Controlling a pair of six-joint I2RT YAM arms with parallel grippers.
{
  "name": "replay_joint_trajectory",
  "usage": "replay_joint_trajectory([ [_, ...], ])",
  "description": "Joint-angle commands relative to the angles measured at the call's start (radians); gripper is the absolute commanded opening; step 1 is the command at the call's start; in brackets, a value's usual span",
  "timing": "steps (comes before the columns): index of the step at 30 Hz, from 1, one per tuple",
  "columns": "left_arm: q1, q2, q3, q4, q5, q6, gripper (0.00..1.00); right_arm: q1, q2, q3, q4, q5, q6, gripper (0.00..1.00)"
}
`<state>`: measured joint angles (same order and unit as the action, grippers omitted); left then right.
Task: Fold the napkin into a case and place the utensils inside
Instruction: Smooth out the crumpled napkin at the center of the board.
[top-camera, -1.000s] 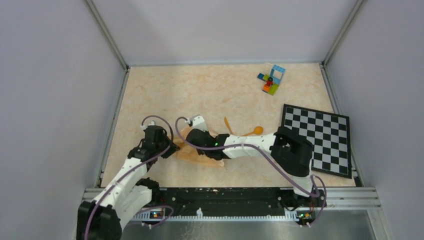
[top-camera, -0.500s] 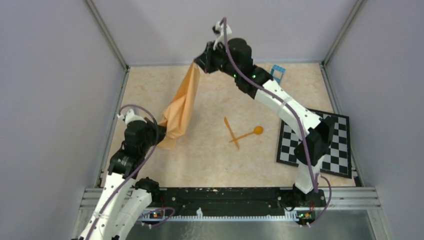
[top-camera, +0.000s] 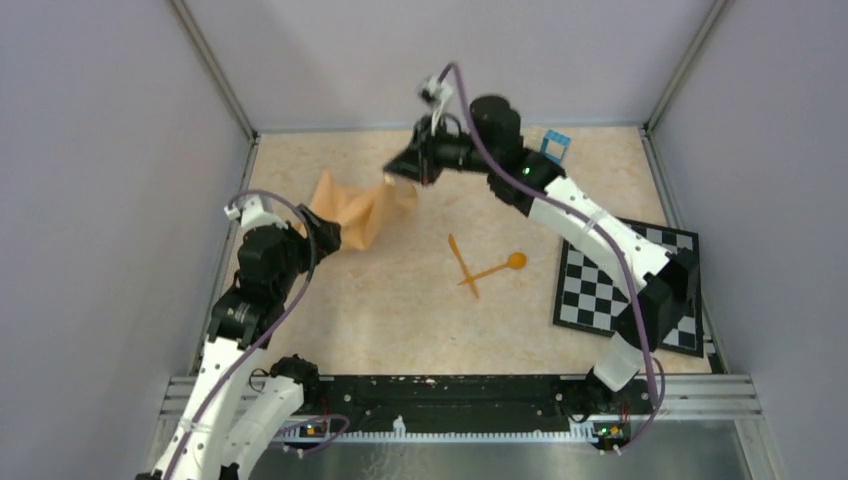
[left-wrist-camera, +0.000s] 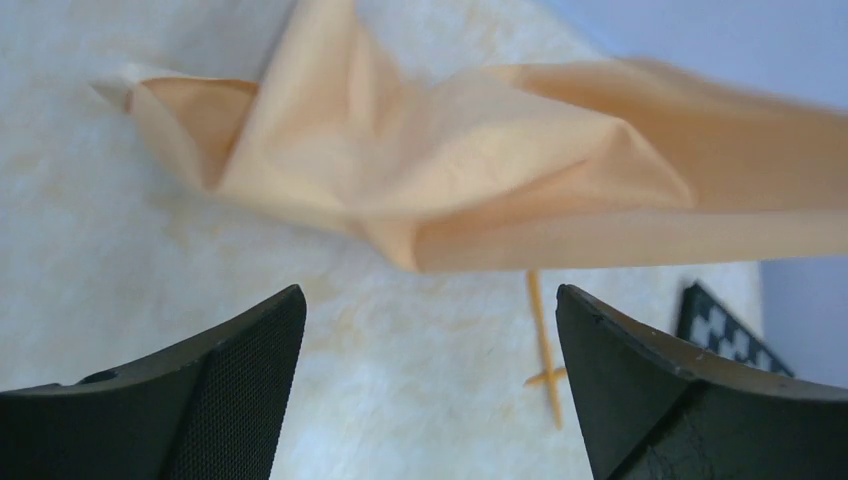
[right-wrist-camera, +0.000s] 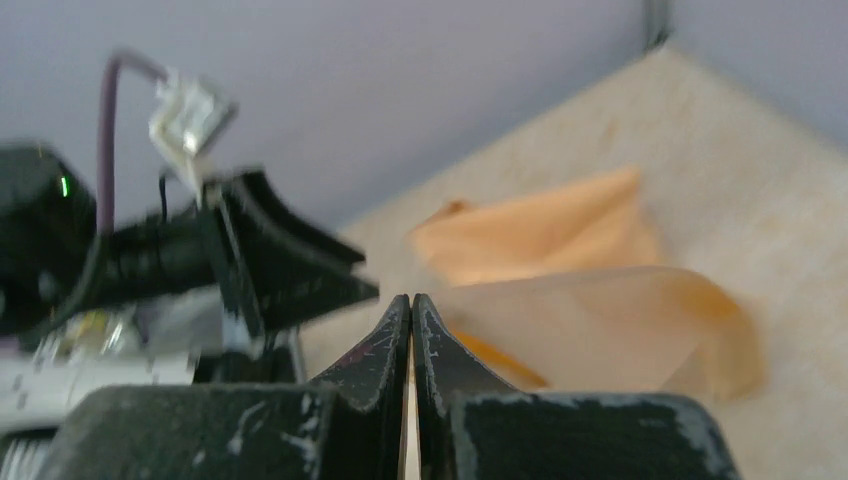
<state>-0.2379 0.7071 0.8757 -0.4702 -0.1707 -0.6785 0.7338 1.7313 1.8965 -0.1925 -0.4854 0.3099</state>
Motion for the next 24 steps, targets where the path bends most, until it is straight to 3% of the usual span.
replay_joint_trajectory([
  [1,0.003,-0.133,-0.083,-0.269,-0.055,-0.076,0.99,0.094,-0.151,-0.405,0.114,-0.258,-0.043,0.0],
  [5,0.003,-0.192,-0.087,-0.264,-0.046,-0.047,0.99,0.181,-0.225,-0.751,0.138,-0.359,-0.08,0.0],
  [9,0.003,-0.061,-0.055,-0.222,-0.034,0.072,0.98,0.221,-0.284,-1.017,0.268,-0.366,-0.013,0.0],
  [15,-0.002,0.358,0.066,-0.065,0.33,0.343,0.95,0.22,-0.37,-1.18,0.306,-0.093,0.082,0.0],
  [21,-0.056,0.68,0.23,-0.009,0.386,0.385,0.93,0.22,-0.442,-1.327,0.468,0.05,0.314,0.0],
  [24,-0.124,0.799,0.286,0.062,0.388,0.371,0.93,0.219,-0.476,-1.353,0.451,0.105,0.358,0.19],
])
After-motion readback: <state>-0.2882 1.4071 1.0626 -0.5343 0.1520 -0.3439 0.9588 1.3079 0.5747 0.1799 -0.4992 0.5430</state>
